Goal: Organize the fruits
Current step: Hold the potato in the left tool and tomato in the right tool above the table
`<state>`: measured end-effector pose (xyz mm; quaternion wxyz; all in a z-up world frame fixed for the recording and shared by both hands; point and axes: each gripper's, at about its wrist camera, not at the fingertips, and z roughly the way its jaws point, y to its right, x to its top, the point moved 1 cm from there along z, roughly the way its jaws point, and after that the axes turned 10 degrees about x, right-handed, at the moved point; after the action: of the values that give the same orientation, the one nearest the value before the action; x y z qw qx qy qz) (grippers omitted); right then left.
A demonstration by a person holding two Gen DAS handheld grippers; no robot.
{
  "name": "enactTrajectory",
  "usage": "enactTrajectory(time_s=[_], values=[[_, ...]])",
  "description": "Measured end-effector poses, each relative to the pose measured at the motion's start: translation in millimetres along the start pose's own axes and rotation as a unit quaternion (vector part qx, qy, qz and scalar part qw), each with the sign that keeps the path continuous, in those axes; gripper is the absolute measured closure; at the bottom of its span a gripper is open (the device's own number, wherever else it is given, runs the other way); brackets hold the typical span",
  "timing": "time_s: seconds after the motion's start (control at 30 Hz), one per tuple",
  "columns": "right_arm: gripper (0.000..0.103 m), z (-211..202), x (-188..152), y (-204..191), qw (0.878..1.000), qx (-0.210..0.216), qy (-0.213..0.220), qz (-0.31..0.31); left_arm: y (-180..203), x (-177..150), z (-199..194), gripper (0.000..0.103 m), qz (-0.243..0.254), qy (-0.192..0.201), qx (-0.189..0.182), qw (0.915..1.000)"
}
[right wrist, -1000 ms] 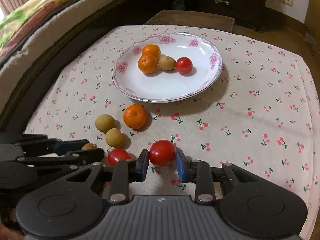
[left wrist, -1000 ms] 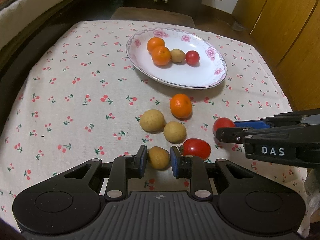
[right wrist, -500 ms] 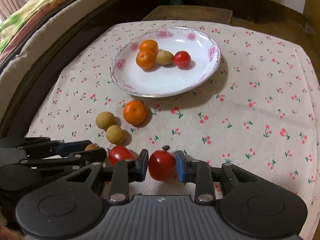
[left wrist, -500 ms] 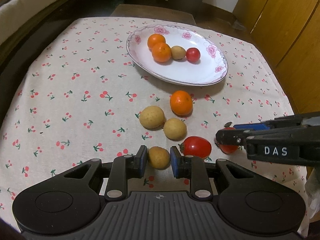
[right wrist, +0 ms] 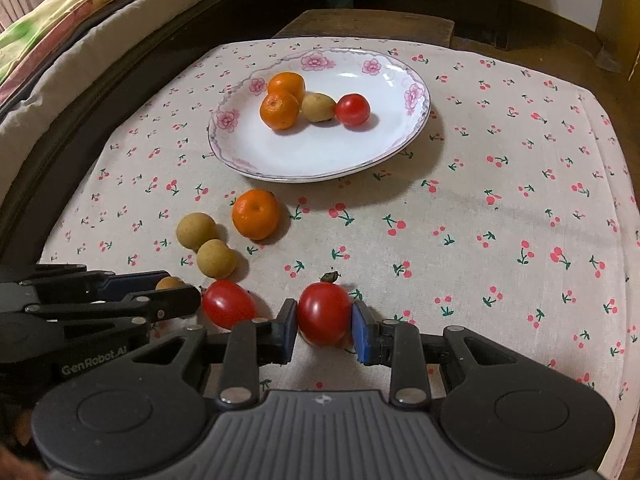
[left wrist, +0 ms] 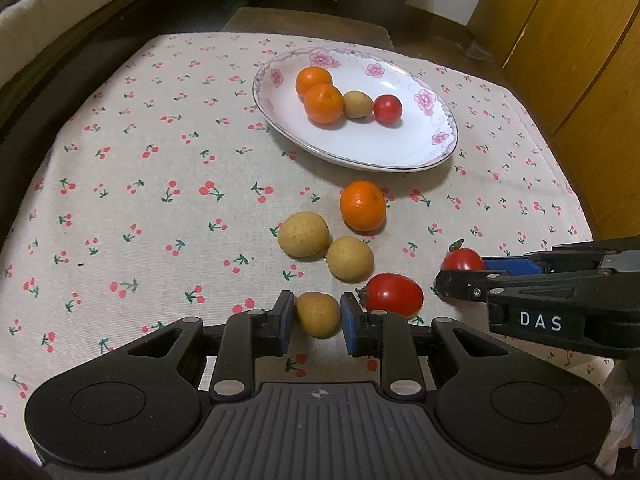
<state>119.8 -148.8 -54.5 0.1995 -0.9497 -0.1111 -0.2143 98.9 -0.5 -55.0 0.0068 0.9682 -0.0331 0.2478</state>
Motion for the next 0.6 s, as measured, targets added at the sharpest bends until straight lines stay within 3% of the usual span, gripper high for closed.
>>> enactTrajectory(time_s=[0.6], values=[[0.074, -25, -9, -14, 1.0, -0.003, 0.018, -0.013, 5, -6, -21, 0.07, 0.0, 0.016, -0.002, 0.9999]])
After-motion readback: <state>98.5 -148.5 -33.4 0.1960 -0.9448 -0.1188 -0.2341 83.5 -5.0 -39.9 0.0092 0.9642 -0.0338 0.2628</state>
